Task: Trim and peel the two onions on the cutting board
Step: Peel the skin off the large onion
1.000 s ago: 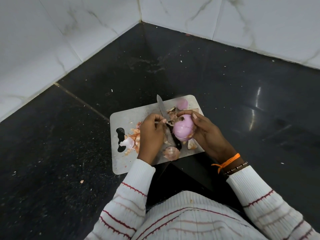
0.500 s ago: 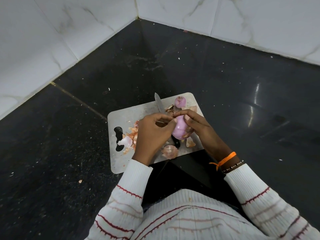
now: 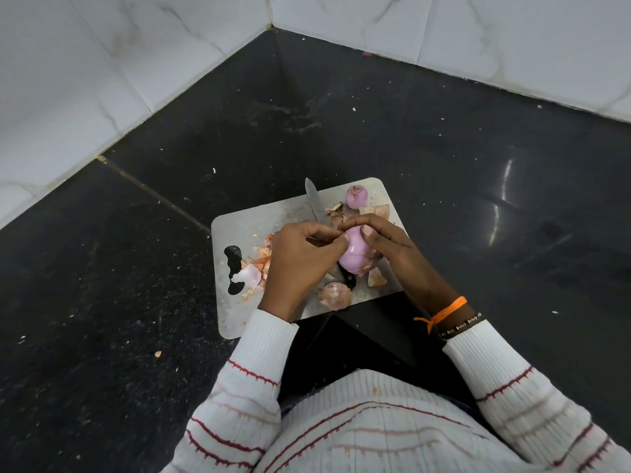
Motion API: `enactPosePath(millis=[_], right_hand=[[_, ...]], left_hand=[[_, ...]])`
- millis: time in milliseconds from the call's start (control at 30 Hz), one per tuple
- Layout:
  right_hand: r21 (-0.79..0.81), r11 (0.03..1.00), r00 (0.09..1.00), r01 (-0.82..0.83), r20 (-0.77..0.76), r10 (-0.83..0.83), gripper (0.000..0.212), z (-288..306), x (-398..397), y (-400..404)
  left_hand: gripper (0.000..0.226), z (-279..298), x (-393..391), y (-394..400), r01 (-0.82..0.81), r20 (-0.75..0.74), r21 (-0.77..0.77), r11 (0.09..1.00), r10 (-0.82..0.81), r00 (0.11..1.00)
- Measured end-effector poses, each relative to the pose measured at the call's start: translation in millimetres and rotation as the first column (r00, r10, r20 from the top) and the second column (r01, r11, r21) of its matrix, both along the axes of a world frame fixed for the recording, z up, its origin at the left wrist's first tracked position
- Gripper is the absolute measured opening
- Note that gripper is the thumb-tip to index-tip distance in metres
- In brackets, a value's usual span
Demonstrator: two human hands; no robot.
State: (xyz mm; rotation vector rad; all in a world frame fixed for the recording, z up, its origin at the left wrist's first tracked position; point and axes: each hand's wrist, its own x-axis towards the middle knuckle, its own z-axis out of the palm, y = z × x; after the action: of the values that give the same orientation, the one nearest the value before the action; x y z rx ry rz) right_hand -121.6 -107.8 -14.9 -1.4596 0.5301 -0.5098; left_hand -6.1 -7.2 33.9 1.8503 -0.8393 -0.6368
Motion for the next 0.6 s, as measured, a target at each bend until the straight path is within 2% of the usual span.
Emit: enactPosePath(millis=[133,400,600], right_hand=[[-0.003,1.000,1.000,-0.012,0.000,0.012,0.025,0.1,1.0,1.4],[0.006,1.000,1.000,-0.003,0.005,0.003,0.030,-1.4,0.5,-0.3],[-0.029,0.999,0.999,-0.036,-0.018,0.036,0.025,-3.6,2.3,-1.5]], left_hand=[[0.012,-1.6,3.4,0.7,-0.005,0.029,-0.002,1.000,0.005,1.000],[0.007,-3.7,2.5,-0.7,0.004,-0.029,0.006,1.000,-0.004,1.000],[0.008,-5.6,3.7,-0.1,0.018,0.024,0.006,1.000,-0.018,1.000]])
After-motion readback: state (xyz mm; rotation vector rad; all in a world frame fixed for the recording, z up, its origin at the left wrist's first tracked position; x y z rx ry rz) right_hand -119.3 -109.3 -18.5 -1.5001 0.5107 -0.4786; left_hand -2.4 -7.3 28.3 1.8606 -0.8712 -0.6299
